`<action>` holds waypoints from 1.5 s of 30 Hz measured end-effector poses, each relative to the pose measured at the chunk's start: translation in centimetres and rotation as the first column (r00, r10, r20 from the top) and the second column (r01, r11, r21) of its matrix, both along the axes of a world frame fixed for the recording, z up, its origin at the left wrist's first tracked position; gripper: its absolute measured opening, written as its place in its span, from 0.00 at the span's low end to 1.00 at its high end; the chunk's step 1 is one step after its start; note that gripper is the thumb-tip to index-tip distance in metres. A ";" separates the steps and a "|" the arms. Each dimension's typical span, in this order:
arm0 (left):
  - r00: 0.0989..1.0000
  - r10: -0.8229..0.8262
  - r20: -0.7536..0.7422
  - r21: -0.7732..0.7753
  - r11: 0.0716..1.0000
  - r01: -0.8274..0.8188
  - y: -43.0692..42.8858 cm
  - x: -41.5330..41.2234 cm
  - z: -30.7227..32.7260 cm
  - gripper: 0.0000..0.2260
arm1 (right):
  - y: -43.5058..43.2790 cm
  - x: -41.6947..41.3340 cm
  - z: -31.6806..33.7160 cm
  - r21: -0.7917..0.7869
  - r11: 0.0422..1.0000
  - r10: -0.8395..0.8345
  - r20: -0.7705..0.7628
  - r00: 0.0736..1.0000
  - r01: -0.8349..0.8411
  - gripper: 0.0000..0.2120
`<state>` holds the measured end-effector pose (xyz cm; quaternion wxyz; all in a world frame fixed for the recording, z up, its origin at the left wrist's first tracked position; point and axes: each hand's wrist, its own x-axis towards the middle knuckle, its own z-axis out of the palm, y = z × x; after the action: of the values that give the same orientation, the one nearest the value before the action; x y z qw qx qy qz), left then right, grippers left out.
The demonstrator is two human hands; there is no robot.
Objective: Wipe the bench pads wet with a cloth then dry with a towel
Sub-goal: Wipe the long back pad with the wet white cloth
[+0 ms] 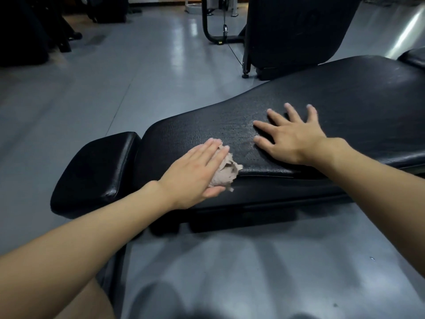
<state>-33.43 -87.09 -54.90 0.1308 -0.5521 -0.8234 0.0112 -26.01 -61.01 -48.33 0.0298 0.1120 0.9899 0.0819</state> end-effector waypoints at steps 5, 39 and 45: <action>0.998 -0.054 -0.020 -0.004 0.999 0.054 3.0 0.3 0.7 0.42 | 0.5 0.2 -0.5 -0.055 0.997 -0.052 -0.033 0.998 0.051 0.30; 0.974 -0.203 0.096 -0.021 0.978 0.206 15.1 6.1 4.0 0.45 | 2.1 10.2 1.1 -0.674 0.738 -0.588 -0.672 0.451 -0.041 0.17; 0.932 -0.181 0.315 -0.017 0.980 0.197 11.3 3.7 5.2 0.51 | -7.2 10.8 -2.6 -0.699 0.710 -0.688 -0.714 0.131 -0.083 0.15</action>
<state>-29.74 -75.75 -49.73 -0.0136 -0.6265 -0.7762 -0.0689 -15.22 -68.16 -50.94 -0.5417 0.3367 0.6972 -0.3273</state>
